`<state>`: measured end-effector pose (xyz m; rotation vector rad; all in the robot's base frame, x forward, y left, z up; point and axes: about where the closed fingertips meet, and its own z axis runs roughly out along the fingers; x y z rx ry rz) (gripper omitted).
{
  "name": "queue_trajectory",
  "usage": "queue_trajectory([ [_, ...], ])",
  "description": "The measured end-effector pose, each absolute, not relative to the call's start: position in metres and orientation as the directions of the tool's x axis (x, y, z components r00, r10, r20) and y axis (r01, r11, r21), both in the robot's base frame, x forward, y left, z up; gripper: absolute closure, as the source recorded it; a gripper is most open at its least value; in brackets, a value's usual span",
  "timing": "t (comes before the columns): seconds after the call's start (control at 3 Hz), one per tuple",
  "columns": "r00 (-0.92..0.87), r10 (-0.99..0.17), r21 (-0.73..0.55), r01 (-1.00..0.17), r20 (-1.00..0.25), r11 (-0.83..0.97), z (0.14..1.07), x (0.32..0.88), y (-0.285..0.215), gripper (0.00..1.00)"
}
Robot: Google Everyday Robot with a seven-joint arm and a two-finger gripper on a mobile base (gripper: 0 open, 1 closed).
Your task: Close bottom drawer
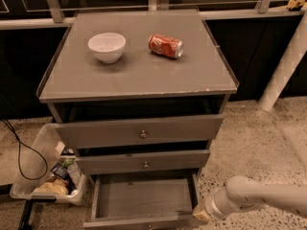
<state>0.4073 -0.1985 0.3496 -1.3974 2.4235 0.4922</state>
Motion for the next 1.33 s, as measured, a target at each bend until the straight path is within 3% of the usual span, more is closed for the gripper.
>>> queue_trajectory([
  [0.67,-0.491,-0.756,0.182,-0.869,-0.433,0.46,0.317,0.409,-0.191,1.0],
  [1.33,-0.372,-0.784,0.129,-0.925,-0.498,0.357,0.271,0.396,-0.174,1.0],
])
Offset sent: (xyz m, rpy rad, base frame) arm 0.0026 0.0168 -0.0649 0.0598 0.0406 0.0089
